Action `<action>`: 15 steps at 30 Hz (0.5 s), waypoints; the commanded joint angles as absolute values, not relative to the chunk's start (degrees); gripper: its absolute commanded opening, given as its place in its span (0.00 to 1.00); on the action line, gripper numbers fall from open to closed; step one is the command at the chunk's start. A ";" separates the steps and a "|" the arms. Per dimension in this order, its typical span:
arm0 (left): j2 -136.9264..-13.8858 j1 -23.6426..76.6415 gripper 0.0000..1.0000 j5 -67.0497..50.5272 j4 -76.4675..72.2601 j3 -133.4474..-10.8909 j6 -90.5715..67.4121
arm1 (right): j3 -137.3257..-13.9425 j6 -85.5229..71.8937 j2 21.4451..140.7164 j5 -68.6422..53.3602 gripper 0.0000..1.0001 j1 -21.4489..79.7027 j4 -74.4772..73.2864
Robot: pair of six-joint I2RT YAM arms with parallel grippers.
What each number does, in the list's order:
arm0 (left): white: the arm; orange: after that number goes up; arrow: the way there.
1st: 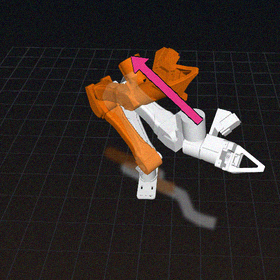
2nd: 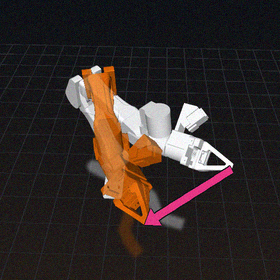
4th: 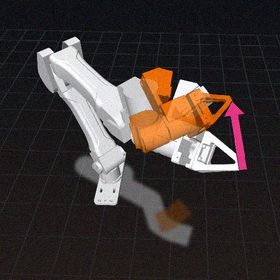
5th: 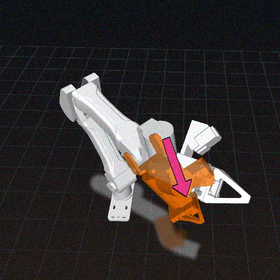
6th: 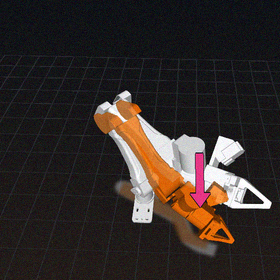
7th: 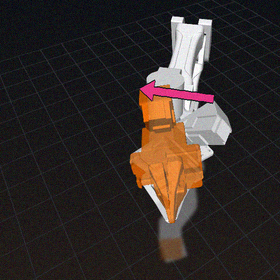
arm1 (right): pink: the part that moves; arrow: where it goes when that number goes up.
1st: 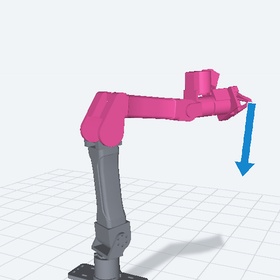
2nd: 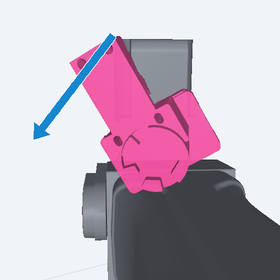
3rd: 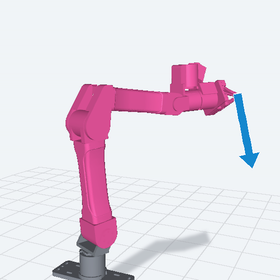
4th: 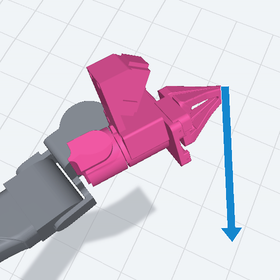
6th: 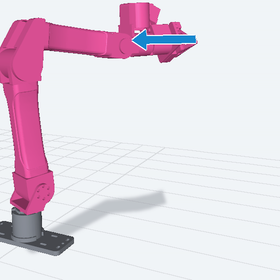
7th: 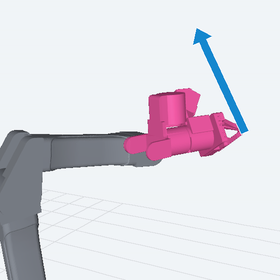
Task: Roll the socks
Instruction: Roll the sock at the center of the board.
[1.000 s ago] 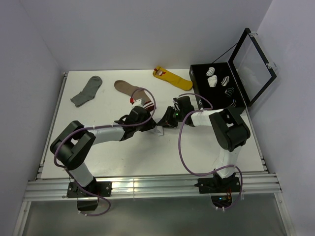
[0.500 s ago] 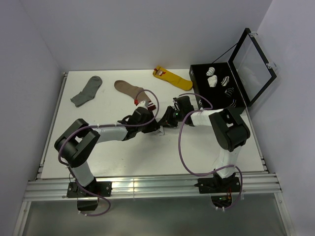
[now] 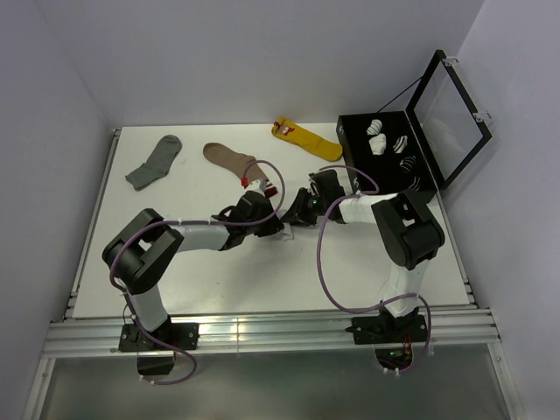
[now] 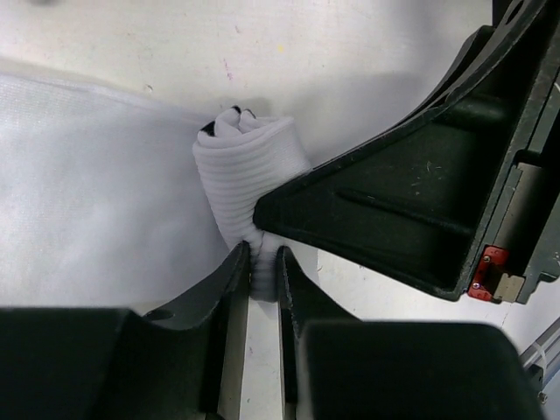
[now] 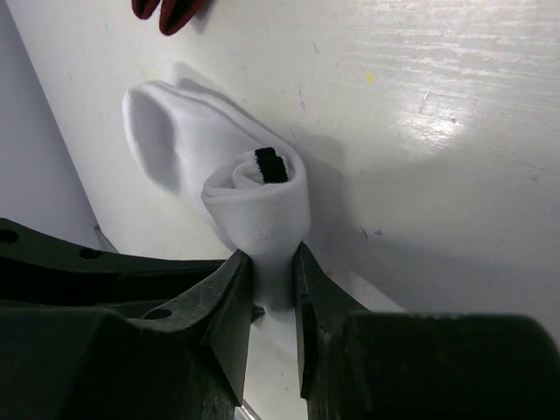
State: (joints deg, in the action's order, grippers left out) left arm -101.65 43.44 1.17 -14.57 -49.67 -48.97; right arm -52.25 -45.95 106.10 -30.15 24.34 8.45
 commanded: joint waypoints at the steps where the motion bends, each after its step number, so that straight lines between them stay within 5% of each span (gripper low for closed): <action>1: -104.32 44.47 0.06 -0.26 -14.06 -49.83 -48.25 | -55.02 -46.06 105.12 -29.98 0.06 24.87 5.64; 5: -104.41 44.47 0.03 -0.26 -13.89 -49.05 -48.25 | -59.22 -42.47 102.31 -22.71 0.41 25.31 -2.53; 8: -104.59 44.56 0.03 -0.26 -13.62 -49.22 -47.99 | -62.04 -40.61 101.08 -17.07 0.55 26.10 -10.00; 11: -104.85 44.65 0.03 1.39 -13.54 -49.57 -47.81 | -65.73 -38.59 100.72 -11.70 0.64 27.33 -15.72; 15: -105.03 44.82 0.04 1.76 -13.36 -49.75 -47.55 | -71.35 -36.83 102.21 -6.95 0.66 29.26 -21.08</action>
